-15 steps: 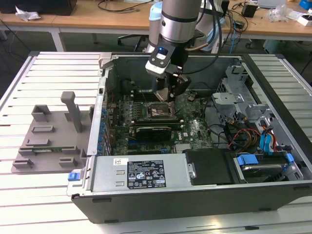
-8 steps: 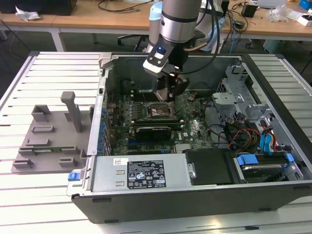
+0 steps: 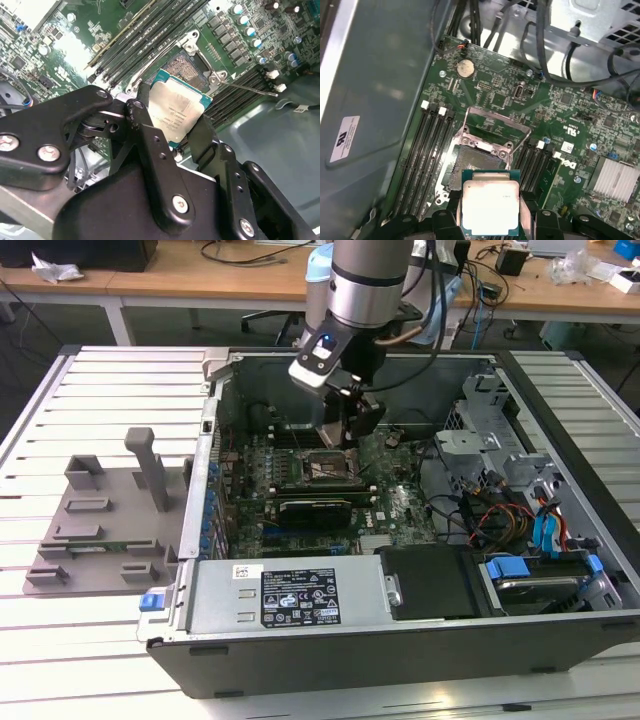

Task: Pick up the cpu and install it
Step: 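Place the cpu into insertion slot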

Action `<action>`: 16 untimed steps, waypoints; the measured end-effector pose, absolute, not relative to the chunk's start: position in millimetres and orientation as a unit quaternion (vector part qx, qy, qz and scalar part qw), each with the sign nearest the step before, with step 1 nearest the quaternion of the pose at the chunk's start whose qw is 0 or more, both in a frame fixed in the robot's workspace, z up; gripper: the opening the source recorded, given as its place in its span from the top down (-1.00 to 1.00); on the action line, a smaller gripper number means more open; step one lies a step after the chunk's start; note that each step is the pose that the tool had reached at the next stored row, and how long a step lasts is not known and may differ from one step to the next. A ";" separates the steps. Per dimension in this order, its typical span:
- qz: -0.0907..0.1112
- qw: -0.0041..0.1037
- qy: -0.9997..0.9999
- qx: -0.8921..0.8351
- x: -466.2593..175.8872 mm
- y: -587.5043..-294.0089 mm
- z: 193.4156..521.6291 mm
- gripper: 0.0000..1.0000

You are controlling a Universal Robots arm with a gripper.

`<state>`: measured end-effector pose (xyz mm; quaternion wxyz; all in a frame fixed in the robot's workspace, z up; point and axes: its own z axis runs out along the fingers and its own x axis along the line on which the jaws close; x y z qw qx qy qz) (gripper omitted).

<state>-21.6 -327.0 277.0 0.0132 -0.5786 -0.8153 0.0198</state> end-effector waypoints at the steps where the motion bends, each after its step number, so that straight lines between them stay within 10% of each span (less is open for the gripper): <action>1: 0.022 0.011 -0.814 -0.581 -21.6 -327.0 277.0 -0.09; 16: 0.043 -0.002 -0.785 -0.618 -21.6 -327.0 276.9 -0.09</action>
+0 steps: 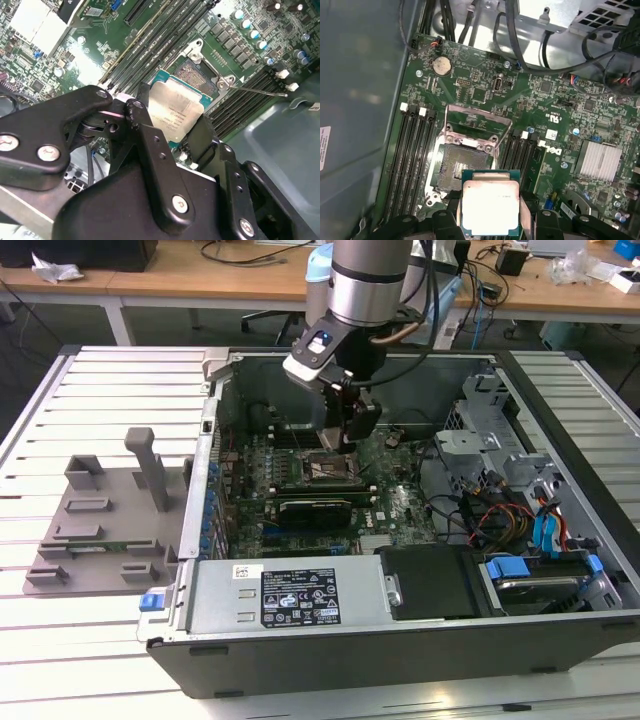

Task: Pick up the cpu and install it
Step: 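Place the cpu into insertion slot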

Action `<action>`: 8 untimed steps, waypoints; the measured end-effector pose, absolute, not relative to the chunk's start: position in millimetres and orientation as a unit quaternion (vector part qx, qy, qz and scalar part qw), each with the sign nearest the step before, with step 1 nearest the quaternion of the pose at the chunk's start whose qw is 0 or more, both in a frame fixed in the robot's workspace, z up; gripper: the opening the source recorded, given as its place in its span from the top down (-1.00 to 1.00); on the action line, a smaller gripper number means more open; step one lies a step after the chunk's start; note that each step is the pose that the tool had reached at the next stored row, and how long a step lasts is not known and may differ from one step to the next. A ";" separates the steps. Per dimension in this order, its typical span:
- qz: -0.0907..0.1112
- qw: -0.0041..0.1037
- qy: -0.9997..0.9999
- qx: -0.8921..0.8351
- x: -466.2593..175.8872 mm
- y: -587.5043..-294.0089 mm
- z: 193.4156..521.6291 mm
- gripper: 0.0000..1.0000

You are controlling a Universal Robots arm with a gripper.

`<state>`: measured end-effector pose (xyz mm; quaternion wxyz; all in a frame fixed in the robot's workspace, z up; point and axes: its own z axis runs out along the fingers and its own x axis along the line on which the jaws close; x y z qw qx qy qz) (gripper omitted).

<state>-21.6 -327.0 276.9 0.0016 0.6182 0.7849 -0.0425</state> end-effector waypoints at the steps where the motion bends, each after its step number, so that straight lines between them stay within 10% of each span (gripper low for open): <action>1: -0.043 0.001 0.783 0.621 -21.6 -327.0 276.9 -0.09; 8: -0.043 0.000 0.757 0.652 -21.6 -327.0 276.7 -0.09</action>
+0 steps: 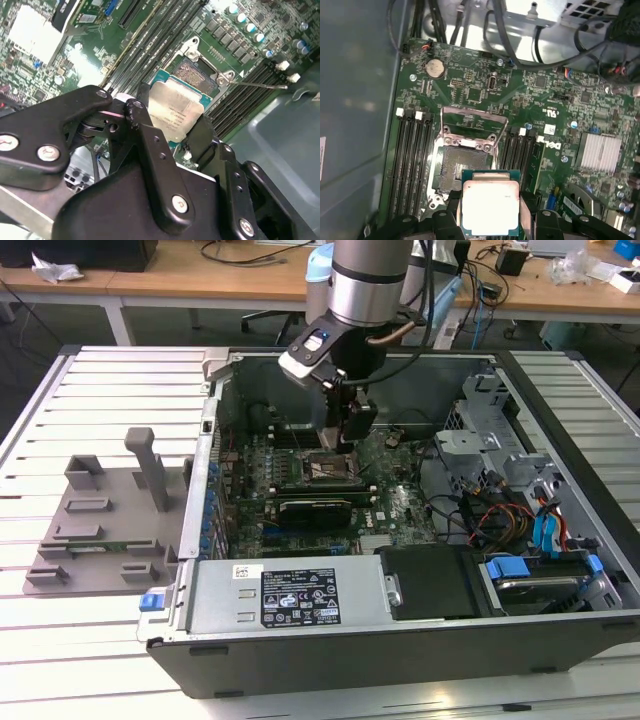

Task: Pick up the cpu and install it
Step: 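Place the cpu into insertion slot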

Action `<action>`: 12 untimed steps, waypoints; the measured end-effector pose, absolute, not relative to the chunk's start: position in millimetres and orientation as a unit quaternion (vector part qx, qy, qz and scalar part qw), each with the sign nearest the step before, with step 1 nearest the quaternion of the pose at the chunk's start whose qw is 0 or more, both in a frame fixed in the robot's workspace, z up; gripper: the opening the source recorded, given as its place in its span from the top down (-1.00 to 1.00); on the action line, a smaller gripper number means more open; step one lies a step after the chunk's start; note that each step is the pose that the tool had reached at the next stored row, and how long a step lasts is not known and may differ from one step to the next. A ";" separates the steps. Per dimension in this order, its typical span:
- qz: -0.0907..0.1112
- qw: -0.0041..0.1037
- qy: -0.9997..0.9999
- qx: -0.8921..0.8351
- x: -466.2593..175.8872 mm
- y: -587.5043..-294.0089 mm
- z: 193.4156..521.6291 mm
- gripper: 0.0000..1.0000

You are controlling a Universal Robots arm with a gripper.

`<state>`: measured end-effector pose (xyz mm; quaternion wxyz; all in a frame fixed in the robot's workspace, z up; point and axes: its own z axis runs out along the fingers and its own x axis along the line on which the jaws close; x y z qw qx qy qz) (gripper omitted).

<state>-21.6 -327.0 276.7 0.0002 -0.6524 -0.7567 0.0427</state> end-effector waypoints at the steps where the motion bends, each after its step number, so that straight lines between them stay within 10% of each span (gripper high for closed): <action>1: 0.043 0.001 -0.753 -0.657 -21.6 -327.0 276.7 -0.09; 12: 0.043 0.003 -0.718 -0.695 -21.6 -327.0 276.5 -0.09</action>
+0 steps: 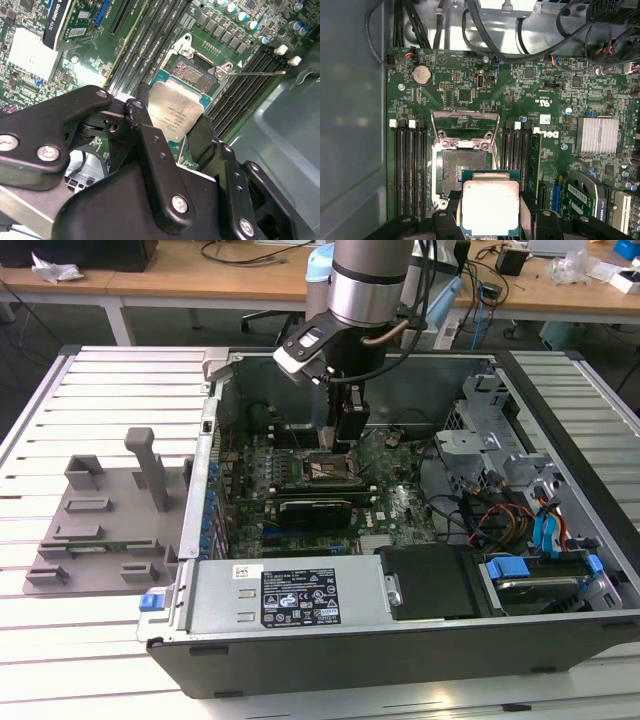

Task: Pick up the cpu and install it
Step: 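Place the cpu into insertion slot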

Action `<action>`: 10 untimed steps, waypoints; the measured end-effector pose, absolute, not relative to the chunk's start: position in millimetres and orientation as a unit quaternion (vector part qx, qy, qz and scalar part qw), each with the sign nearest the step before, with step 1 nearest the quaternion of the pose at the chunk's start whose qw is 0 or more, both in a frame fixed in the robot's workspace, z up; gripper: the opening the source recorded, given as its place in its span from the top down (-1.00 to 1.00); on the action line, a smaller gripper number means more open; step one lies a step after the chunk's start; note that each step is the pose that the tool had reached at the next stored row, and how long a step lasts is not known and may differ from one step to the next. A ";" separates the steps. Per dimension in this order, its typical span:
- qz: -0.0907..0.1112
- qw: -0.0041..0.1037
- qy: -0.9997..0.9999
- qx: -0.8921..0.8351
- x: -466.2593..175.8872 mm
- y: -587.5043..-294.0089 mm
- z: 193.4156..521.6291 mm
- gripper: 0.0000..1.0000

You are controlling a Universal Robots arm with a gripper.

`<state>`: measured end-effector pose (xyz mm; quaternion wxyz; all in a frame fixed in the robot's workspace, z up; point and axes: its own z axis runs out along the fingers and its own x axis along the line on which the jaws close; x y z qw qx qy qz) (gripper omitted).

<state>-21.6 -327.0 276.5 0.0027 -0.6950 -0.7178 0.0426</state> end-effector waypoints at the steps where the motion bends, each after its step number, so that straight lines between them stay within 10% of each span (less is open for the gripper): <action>1: 0.043 0.003 -0.718 -0.695 -21.6 -327.0 276.5 -0.09; 10: 0.043 0.003 -0.718 -0.695 -21.6 -323.2 273.1 -0.09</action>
